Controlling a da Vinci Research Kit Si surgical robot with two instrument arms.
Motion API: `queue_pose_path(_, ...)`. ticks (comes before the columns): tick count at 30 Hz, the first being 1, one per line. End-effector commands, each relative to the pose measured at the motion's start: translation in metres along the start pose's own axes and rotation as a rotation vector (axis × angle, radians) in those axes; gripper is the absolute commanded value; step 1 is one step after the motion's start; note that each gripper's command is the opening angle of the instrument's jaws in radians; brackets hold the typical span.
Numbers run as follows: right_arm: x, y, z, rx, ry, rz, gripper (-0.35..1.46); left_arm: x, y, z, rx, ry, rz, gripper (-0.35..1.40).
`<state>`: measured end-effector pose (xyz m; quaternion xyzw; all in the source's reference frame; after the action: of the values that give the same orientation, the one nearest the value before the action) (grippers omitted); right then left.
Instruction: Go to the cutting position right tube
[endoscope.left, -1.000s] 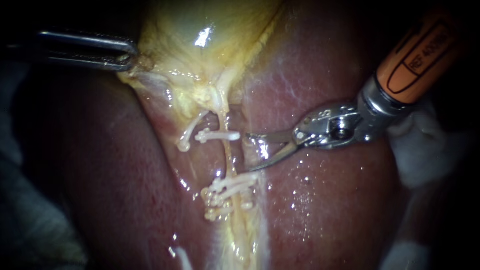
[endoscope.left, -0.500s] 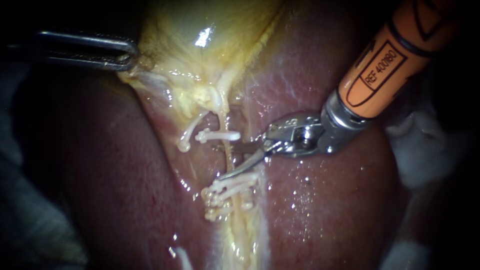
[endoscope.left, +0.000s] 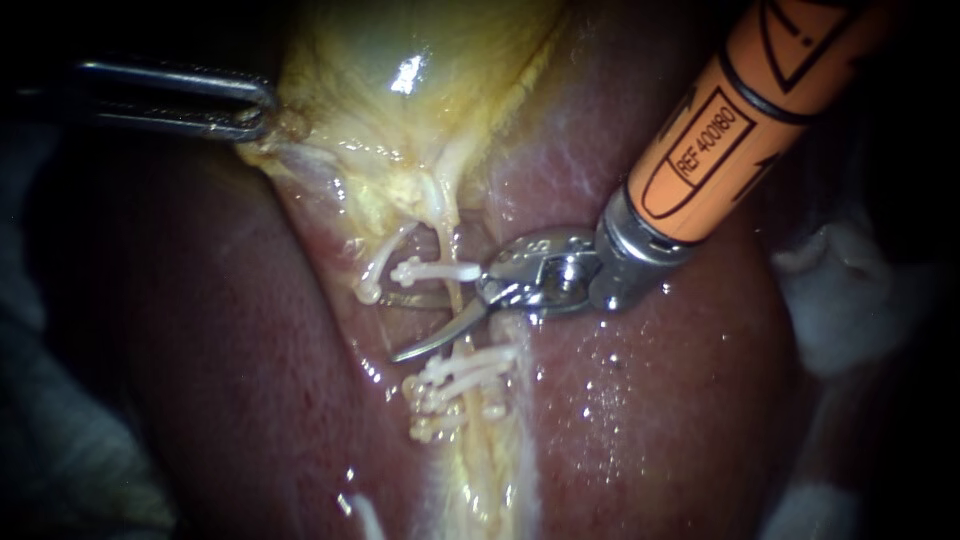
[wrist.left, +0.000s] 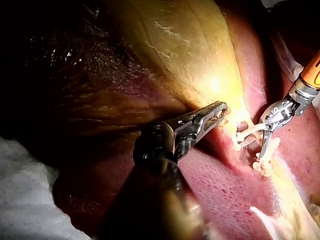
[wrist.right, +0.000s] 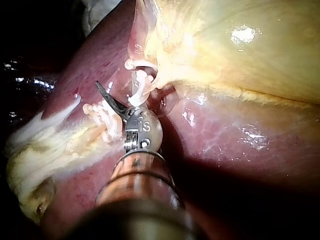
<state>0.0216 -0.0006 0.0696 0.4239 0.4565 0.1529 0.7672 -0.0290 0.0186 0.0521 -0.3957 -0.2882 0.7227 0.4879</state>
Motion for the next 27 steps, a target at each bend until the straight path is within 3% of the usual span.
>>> queue_pose_path(1,0.0,0.0,0.0001,0.0,-0.001,-0.001,1.33,0.0,0.0,0.0,0.001,0.0,0.0,-0.35)
queue_pose_path(7,0.0,-0.0005,0.0003,0.014,0.028,-0.005,1.33,0.0,0.0,0.0001,0.001,0.0,0.0,-0.35)
queue_pose_path(11,0.0002,-0.0016,0.0005,0.053,0.053,-0.012,1.3,0.0,0.0,0.0001,0.001,0.0,0.0,-0.35)
queue_pose_path(20,0.0019,-0.0041,-0.0001,0.155,0.068,-0.019,1.28,0.0,0.0,0.0,0.001,0.0,0.0,-0.35)
queue_pose_path(27,0.0028,-0.0045,-0.0006,0.159,0.07,-0.015,1.28,0.0,0.0,0.0,0.001,0.0,0.0,-0.35)
